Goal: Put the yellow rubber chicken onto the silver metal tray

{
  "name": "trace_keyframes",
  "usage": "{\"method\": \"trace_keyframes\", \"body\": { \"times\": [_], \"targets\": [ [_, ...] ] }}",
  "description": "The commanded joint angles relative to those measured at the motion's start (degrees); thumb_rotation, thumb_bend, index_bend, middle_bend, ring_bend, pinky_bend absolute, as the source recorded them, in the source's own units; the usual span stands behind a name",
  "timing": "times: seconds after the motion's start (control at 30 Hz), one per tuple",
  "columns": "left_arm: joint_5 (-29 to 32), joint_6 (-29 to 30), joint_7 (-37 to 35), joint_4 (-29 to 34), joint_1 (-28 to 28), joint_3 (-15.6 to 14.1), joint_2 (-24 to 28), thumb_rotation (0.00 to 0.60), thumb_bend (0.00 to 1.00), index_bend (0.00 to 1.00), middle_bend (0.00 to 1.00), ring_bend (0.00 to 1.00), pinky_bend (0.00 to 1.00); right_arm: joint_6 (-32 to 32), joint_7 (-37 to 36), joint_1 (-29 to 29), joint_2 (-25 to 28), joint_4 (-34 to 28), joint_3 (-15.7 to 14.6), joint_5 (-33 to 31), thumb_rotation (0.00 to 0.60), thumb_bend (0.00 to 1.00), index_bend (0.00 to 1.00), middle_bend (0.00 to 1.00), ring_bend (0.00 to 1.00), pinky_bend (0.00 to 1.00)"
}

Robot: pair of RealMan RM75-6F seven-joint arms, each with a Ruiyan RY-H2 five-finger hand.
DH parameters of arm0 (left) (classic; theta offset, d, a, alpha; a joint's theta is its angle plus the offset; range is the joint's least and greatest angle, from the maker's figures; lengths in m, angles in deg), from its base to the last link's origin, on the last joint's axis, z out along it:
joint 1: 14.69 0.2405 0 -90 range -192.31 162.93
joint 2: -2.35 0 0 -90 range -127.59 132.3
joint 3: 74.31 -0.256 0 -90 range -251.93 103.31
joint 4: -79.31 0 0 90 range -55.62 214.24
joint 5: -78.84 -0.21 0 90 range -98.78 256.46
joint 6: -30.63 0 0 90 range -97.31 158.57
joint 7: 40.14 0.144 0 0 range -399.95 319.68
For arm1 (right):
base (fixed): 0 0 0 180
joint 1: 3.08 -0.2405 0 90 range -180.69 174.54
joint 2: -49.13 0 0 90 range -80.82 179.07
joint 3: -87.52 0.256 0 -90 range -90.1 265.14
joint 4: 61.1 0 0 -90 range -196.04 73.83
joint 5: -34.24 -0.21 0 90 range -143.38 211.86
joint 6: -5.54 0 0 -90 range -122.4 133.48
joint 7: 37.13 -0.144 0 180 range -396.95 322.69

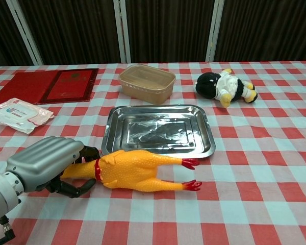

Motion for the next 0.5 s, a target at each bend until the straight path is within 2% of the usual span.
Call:
{"method": "trace_keyframes", "body": {
  "times": [0.03,0.2,0.37,0.5],
  "targets": [
    [-2.0,0.5,-3.3,0.2,-0.3,-0.5,0.7,0.6,0.5,0.44,0.51,0.44,0.4,-0.2,0.1,-0.1,0.0,-0.1,0.1,-0.1,0.6,0.19,0.14,0.15,0.18,0.24],
    [-6.8,1.9,-8.1,0.6,-1.2,-1.3,2.8,0.6,0.66,0.51,0.57,0.49,0.46,-0.7,0.4,-0.4,0.1,-0.4,0.2,-0.2,0.6,0.19,0.14,0.15,0.18,0.24],
    [-12.9,2.8,-14.3,0.2,-3.2,-2.3,6.1,0.6,0.72,0.55,0.61,0.53,0.5,-1.1,0.0,-0.7,0.4,-1.0,0.2,0.2,0.6,0.19,0.14,0.15,0.18,0.24],
    [-17.1,4.9,-20.6,-0.3,-4.7,-2.0,8.7,0.6,0.83,0.59,0.65,0.57,0.56,-1.1,-0.6,-1.1,1.1,-1.9,0.2,1.2,0.6,0.19,0.14,0.15,0.18,0.24]
  ]
}}
